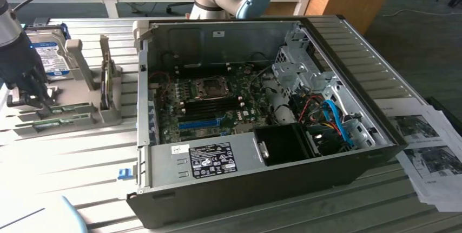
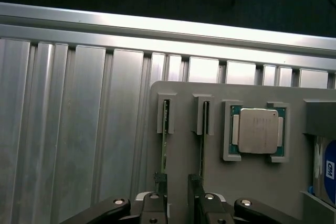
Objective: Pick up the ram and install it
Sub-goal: 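Pick up the ram and move it above insertion slot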
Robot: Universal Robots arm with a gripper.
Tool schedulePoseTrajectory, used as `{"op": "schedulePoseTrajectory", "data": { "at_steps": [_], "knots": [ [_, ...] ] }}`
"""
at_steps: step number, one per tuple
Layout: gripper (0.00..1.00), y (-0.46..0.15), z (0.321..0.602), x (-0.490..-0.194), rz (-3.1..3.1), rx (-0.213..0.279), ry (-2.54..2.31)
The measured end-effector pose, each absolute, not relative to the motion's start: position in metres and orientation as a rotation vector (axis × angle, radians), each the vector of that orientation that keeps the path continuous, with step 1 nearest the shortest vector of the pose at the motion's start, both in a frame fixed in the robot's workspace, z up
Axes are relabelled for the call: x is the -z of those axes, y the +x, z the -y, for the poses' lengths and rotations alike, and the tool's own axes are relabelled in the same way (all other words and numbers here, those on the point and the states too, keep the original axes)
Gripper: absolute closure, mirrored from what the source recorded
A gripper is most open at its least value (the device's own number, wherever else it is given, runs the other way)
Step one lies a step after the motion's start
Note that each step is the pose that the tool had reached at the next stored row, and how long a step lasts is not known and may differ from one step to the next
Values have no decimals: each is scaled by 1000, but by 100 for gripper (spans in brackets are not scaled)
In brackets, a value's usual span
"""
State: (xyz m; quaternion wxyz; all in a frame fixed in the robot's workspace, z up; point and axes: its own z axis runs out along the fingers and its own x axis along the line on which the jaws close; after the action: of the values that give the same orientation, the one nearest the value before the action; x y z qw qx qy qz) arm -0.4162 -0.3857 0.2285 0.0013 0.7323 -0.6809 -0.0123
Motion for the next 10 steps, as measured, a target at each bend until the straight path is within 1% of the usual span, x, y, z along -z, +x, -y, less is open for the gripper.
{"op": "schedulePoseTrajectory", "data": {
  "at_steps": [10],
  "knots": [
    [71,-416,392,-229,2137,38,2299]
  ]
}}
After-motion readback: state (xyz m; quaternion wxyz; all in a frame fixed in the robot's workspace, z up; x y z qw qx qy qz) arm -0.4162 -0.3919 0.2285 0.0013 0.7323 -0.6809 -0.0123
